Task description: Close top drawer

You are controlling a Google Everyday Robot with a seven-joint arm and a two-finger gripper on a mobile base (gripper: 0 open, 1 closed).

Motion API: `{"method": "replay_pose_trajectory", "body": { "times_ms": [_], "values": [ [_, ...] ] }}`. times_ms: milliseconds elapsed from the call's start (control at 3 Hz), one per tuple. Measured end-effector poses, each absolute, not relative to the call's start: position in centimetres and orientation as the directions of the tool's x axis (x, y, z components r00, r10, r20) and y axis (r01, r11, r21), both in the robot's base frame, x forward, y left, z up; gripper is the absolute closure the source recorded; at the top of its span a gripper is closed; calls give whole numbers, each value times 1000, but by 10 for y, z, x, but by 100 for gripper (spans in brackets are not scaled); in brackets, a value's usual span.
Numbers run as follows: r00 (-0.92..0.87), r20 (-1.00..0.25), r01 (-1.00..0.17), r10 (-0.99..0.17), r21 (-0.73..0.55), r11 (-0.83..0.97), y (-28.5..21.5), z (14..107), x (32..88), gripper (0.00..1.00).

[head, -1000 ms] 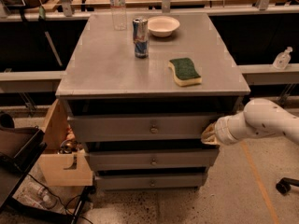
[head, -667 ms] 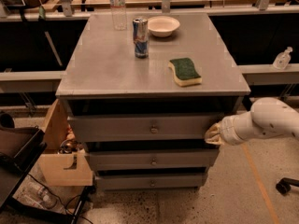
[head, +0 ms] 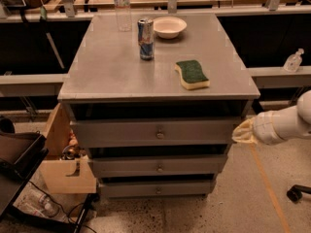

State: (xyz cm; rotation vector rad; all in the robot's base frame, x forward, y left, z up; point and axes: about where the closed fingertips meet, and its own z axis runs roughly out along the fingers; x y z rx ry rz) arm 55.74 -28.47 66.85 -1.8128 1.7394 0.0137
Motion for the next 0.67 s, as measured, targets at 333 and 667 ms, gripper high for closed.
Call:
{"method": "replay_pose_trajectory", "body": {
  "times_ms": [333, 667],
  "values": [
    [67, -422, -901, -904, -415, 127, -319, 707, 547, 100],
    [6, -435, -871, -901, -445, 208, -355, 745, 520, 100]
  ]
}}
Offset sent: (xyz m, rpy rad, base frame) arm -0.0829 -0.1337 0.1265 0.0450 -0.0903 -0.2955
